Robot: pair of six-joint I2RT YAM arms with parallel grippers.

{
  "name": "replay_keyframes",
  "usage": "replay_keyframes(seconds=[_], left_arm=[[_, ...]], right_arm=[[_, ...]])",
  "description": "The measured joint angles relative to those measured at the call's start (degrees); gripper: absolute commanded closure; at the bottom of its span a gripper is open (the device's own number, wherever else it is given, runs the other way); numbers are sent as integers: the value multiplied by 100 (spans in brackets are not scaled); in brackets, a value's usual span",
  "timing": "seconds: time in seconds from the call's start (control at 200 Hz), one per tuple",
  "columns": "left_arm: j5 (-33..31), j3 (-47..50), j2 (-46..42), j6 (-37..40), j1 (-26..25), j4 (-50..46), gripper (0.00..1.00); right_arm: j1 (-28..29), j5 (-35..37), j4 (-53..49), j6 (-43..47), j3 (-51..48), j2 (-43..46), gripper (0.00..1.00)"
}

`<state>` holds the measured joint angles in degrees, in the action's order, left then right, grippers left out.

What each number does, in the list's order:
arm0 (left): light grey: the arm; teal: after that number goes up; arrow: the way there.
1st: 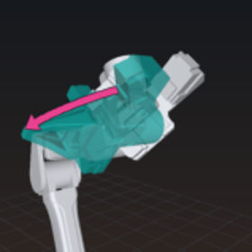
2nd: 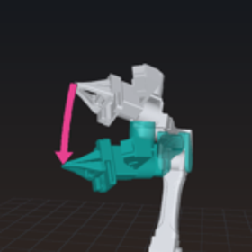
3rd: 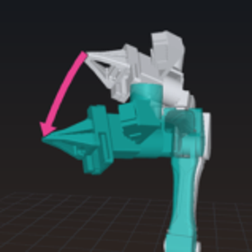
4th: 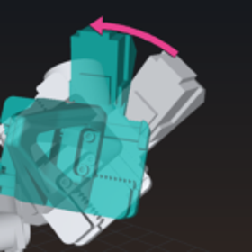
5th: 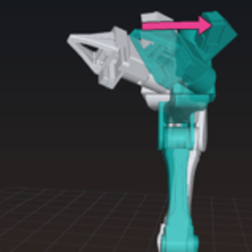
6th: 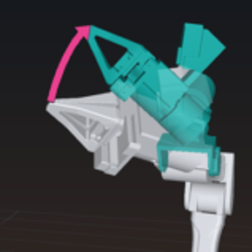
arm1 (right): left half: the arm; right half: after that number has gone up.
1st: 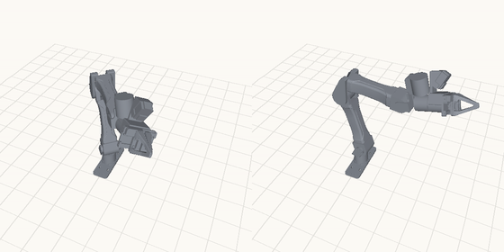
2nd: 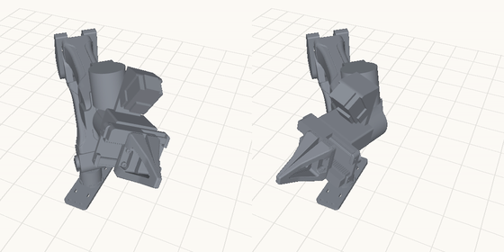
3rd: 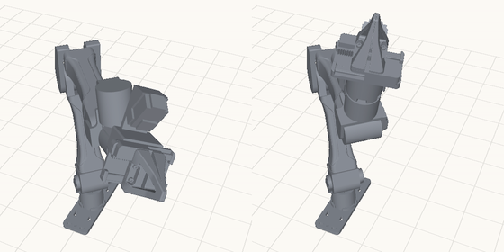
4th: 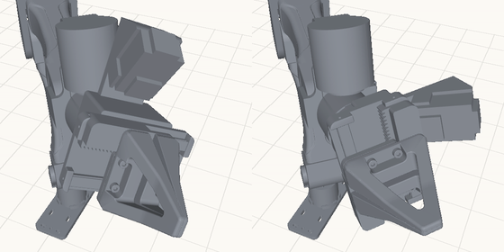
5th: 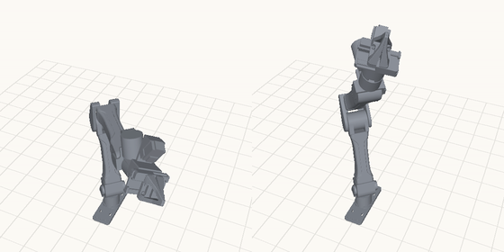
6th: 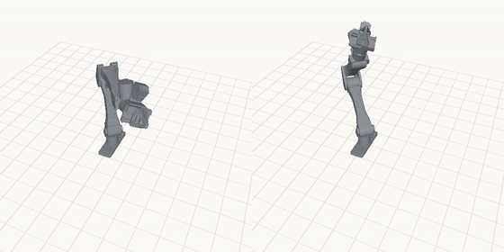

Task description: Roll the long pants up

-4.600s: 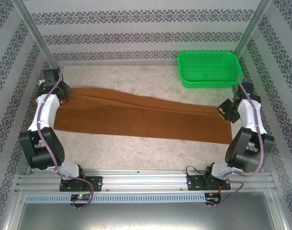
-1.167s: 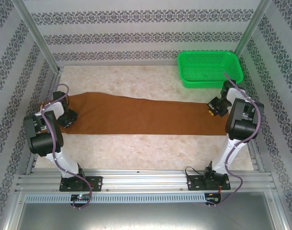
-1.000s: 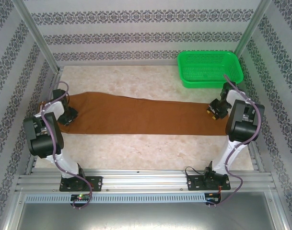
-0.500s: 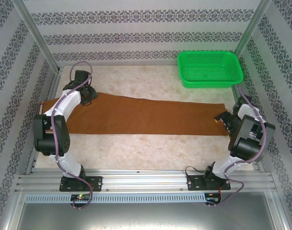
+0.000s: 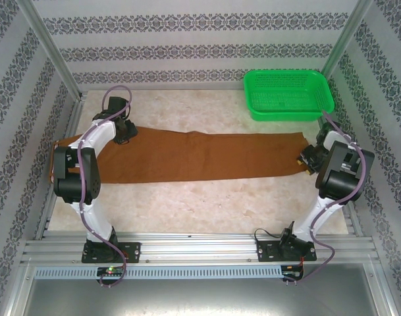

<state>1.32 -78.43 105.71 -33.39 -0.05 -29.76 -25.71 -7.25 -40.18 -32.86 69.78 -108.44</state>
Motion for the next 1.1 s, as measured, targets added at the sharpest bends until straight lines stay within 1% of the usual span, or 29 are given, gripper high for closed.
replay_keyframes(seconds=[0.17, 0.245, 0.3, 0.365, 0.44, 0.5, 0.535, 0.6, 0.65, 0.709, 0.799, 0.849, 0.894, 0.964, 1.039, 1.099], left_arm=[[83, -11, 70, 22, 0, -2, 66], [114, -11, 72, 22, -2, -2, 66], [125, -11, 72, 22, -17, -2, 67], [131, -11, 74, 22, -46, -4, 66], [146, -11, 72, 22, -76, -7, 67], [153, -11, 74, 22, -96, -7, 67], [157, -11, 72, 22, -101, -7, 67], [162, -7, 72, 22, -105, -4, 67], [157, 0, 72, 24, -107, -4, 66], [170, 31, 61, 44, -107, 15, 65], [251, 151, -15, 66, -107, 63, 65], [323, 199, -61, 70, -107, 66, 65], [365, 232, -90, 70, -107, 92, 65], [428, 304, -146, 70, -107, 175, 65], [452, 448, -227, 70, -83, 271, 64], [514, 627, -317, 70, -31, 354, 64]], right_arm=[[-61, -7, 208, -66, -107, 105, 100], [-267, 39, 273, -92, -313, 304, 100], [-520, 120, 249, -131, -431, 472, 100], [-844, 323, 251, -162, -511, 699, 100], [-1086, 560, 317, -197, -555, 1001, 100], [-1113, 660, 402, -238, -557, 1224, 100], [-1012, 697, 470, -247, -560, 1342, 100], [-505, 787, 570, -280, -564, 1547, 100], [136, 796, 651, -286, -566, 1681, 100], [1088, 859, 767, -286, -566, 1799, 100], [2758, 898, 833, -330, -457, 1875, 100], [3539, 887, 811, -354, -306, 1829, 100], [4249, 876, 706, -417, -39, 1694, 100], [5095, 831, 568, -476, 544, 1329, 100], [5766, 772, 450, -496, 1276, 774, 100], [6166, 667, 334, -494, 1899, 260, 100]])
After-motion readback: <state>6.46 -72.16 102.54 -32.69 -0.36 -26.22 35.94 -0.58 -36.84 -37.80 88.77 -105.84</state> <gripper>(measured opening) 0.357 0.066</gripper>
